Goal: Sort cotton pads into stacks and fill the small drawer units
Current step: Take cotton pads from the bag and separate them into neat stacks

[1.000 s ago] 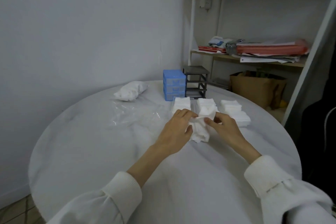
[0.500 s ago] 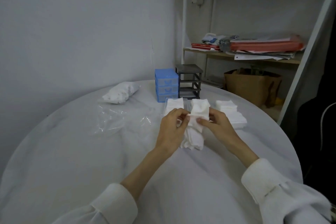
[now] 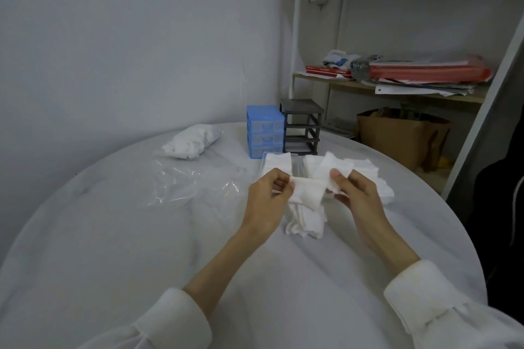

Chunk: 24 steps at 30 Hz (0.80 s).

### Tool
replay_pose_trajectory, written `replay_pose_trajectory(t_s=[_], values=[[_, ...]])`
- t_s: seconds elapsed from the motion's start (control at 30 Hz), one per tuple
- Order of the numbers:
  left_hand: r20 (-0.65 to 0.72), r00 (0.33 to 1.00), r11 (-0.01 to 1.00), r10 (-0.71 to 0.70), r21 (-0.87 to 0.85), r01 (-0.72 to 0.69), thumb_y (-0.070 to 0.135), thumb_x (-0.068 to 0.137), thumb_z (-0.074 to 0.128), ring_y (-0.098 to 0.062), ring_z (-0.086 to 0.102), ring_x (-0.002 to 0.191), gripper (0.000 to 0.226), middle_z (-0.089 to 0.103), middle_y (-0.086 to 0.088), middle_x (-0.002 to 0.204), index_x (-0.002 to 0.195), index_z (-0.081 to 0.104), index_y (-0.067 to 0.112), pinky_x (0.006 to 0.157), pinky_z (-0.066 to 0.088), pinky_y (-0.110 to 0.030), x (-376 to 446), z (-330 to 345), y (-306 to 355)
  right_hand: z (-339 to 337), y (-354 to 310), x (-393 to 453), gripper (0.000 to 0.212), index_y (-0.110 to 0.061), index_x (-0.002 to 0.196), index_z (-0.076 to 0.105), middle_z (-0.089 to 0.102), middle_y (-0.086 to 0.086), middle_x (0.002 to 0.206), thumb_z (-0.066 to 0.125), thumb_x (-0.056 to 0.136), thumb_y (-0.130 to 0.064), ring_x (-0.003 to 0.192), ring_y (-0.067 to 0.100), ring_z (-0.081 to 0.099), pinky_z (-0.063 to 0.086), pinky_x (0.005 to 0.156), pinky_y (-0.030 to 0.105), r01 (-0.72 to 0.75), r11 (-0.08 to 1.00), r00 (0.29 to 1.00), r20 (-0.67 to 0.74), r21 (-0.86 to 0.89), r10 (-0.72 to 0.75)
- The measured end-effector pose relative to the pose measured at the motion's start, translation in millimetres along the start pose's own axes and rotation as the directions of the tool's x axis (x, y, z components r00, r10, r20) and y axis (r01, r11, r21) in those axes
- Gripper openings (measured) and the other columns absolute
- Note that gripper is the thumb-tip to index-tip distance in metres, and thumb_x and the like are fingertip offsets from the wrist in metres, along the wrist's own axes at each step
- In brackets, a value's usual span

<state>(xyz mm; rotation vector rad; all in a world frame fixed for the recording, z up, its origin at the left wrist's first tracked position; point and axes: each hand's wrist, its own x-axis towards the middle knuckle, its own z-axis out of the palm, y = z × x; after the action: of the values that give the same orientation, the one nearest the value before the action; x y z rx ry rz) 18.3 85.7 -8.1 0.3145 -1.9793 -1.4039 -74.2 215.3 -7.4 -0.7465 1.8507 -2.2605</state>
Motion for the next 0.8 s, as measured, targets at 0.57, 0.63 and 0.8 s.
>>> replay_pose_trajectory(t_s=[0.57,0.63,0.8], values=[[0.12,0.975,0.944,-0.187,-0.255,0.212,0.002,0.089,0.057,-0.014,0.064,0.076,0.018,0.068,0.0,0.075,0.078,0.067,0.012,0.077,0.055,-0.025,0.8,0.9,-4.1,-1.7,-7.7,-10.5,0.02,-0.017,0.091,0.062,0.066,-0.01,0.081,0.057,0.086,0.001,0.077,0.0,0.06,0.049,0.069,0.013,0.168,0.981,0.955,0.265,-0.101,-0.136],[0.137,0.974,0.945,-0.18,-0.251,0.21,0.002,0.089,0.058,-0.013,0.066,0.076,0.017,0.069,0.0,0.074,0.081,0.069,0.013,0.08,0.055,-0.029,-0.2,1.8,-3.8,-1.2,-9.1,-10.7,0.018,-0.014,0.089,0.06,0.063,-0.006,0.081,0.065,0.081,0.001,0.074,-0.002,0.059,0.049,0.066,0.013,0.221,0.965,0.945,0.275,-0.142,-0.176],[0.143,0.974,0.946,-0.173,-0.25,0.205,0.005,0.09,0.059,-0.012,0.065,0.077,0.011,0.069,-0.003,0.078,0.088,0.07,0.005,0.075,0.055,-0.022,0.1,0.8,-2.9,-2.3,-13.3,-10.7,0.017,-0.015,0.087,0.064,0.068,-0.014,0.078,0.063,0.081,0.001,0.076,-0.001,0.061,0.049,0.066,0.012,0.227,0.968,0.944,0.269,-0.109,-0.191]])
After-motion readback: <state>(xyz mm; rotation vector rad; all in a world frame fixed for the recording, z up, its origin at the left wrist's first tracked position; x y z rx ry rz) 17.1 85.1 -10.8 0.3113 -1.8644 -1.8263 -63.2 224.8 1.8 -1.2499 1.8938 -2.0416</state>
